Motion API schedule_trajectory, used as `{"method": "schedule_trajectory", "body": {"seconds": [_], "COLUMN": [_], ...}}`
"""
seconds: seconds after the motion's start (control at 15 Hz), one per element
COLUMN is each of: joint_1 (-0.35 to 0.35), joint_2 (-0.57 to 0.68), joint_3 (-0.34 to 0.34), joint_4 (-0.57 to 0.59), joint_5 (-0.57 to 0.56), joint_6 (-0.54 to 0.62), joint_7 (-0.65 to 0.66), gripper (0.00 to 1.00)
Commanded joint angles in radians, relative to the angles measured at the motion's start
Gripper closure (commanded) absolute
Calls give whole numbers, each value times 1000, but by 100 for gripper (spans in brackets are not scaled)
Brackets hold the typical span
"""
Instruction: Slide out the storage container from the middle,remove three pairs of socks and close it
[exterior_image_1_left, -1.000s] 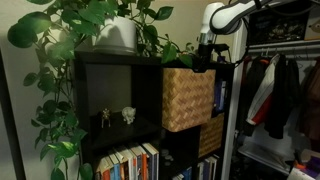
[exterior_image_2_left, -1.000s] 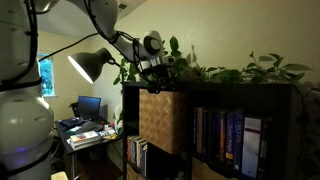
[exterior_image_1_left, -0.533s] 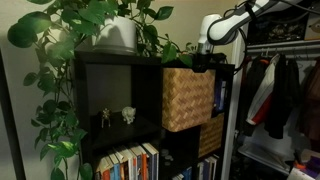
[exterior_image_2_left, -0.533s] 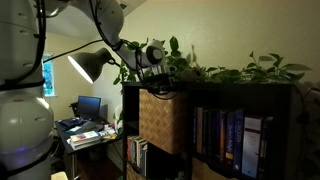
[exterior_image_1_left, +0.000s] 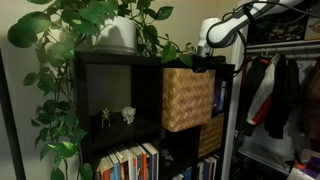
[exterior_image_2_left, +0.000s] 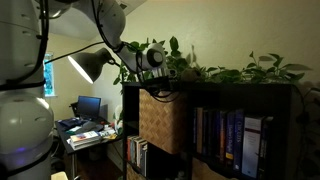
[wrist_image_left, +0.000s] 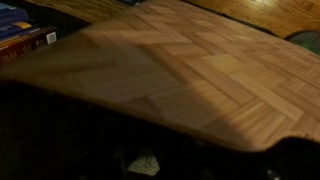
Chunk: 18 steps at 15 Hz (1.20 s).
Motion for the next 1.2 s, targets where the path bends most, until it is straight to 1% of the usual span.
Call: {"method": "schedule_trajectory", "body": {"seconds": [0.0, 0.2, 0.4, 0.47, 0.6, 0.73, 1.0, 1.13], "joint_1": [9, 10, 9, 9, 10, 12, 13, 12], "joint_2": [-41, -68, -95, -107, -126, -141, -162, -161], "joint_3": [-11, -11, -12, -12, -11, -11, -11, -12], "joint_4": [-12, 0, 16, 25, 44, 67, 107, 119], "joint_5": [57, 82, 74, 74, 67, 70, 65, 64], "joint_6": [-16, -50, -72, -83, -105, -126, -173, -176], "joint_7": [-53, -73, -79, -81, -80, -86, -94, -96], "gripper": [73, 92, 96, 97, 94, 93, 94, 94]}}
